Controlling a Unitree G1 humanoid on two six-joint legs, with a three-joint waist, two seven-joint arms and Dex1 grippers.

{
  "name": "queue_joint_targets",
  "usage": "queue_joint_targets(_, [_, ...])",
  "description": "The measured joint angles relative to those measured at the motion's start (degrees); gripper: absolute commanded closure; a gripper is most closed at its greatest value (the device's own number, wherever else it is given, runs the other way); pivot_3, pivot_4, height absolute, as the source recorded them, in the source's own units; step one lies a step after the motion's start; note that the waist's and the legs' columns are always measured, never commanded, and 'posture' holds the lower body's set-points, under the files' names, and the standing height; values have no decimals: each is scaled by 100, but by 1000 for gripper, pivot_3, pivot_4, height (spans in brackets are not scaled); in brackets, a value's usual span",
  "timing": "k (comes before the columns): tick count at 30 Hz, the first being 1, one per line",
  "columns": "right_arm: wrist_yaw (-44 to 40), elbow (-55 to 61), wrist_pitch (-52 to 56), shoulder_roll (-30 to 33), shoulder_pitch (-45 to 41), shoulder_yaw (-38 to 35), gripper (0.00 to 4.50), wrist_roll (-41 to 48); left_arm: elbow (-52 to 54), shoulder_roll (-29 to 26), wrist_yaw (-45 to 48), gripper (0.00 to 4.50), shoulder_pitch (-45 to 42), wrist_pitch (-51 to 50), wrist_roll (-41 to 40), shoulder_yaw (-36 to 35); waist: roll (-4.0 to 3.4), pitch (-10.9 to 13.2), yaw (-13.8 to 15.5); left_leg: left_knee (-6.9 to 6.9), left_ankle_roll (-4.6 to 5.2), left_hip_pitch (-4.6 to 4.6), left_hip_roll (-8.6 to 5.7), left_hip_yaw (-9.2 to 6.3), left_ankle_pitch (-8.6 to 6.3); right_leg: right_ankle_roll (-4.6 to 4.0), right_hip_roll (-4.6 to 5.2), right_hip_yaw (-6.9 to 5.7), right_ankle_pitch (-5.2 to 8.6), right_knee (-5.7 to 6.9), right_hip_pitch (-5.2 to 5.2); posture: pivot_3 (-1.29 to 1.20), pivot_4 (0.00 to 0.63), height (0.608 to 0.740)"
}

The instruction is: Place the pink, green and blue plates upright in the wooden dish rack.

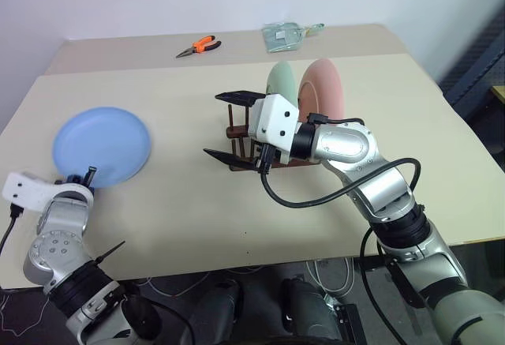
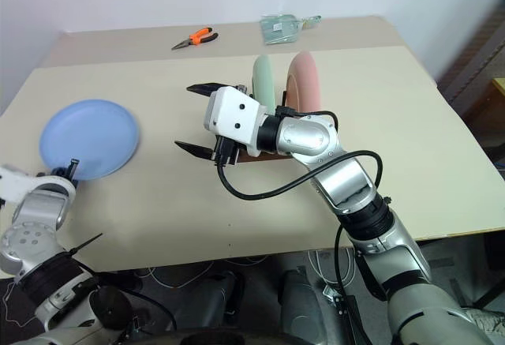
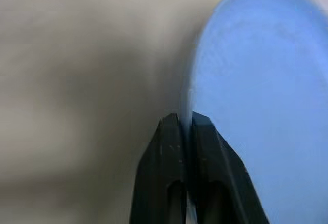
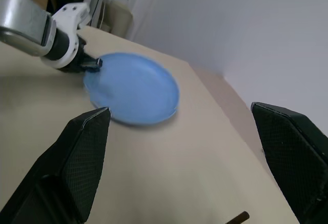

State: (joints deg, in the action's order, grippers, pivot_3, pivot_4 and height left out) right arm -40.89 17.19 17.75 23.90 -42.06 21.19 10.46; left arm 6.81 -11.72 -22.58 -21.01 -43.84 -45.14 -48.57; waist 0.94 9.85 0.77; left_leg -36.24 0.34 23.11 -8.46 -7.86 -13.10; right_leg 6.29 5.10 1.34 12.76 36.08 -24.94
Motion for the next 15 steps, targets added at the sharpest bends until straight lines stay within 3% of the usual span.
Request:
queue_joint_targets(8, [6, -756, -1190, -60, -390, 490, 0, -1362, 1251, -639, 1009, 4482, -803, 27, 268, 2086, 10, 1, -79, 8, -13, -3, 2, 6, 6, -1, -2, 7, -1, 3, -6, 0, 150, 740])
queue_joint_targets(15, [457, -2536, -2097, -575, -1137, 893, 0, -2648, 1482, -629, 850, 4482, -1034, -340, 119, 2439, 10, 2, -181, 21, -37, -5, 20, 5, 19, -15, -21, 11, -9, 9, -19, 0, 150, 740])
